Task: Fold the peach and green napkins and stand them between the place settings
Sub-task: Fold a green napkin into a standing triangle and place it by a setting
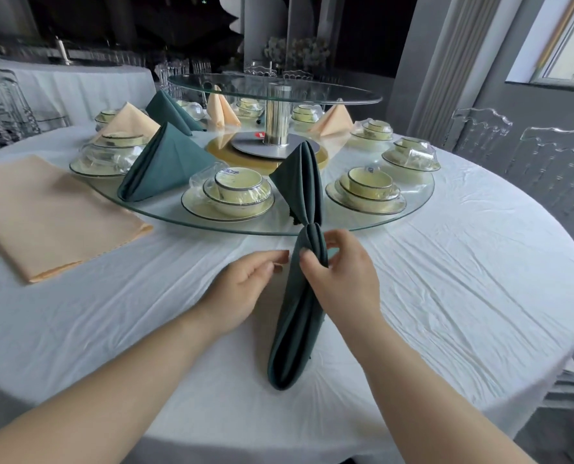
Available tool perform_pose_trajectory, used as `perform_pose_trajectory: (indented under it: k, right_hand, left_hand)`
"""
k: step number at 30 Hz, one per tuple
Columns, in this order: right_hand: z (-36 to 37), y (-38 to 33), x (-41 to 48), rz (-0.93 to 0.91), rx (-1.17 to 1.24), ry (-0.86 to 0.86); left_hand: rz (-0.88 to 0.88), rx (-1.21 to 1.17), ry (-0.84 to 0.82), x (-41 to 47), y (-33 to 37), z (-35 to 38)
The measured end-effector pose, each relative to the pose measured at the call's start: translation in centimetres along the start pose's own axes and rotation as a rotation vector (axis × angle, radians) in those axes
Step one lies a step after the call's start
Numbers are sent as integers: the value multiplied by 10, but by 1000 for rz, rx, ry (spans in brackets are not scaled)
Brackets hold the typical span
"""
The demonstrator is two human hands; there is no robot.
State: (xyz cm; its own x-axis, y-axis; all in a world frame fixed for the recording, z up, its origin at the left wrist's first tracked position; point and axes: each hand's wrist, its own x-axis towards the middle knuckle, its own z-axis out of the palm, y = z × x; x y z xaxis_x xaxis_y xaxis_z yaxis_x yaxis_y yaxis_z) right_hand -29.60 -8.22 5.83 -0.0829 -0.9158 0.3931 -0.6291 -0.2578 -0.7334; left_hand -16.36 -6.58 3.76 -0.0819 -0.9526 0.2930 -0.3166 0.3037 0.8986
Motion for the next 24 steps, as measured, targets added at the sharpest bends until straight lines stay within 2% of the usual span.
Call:
perform_pose_trajectory:
  k: [2, 4, 7, 12, 15, 24]
  right_hand:
    - [-5, 2, 4, -23, -30, 5]
    - [-12, 5, 7, -34, -36, 2]
    - [-24, 11, 13, -45, -40, -18]
    - [-54, 20, 31, -35, 24, -118]
    - [-63, 29, 33, -53, -21, -136]
    - [-59, 39, 17, -63, -107, -113]
  left_hand:
    - [26, 299, 21, 16, -12, -9]
    - [36, 573, -62, 32, -20, -13]
    - [-4, 829, -155, 49, -26, -10]
    - [-89, 990, -205, 57, -35, -10]
    - [-101, 1068, -194, 57, -36, -8]
    - [-152, 975, -105, 55, -36, -7]
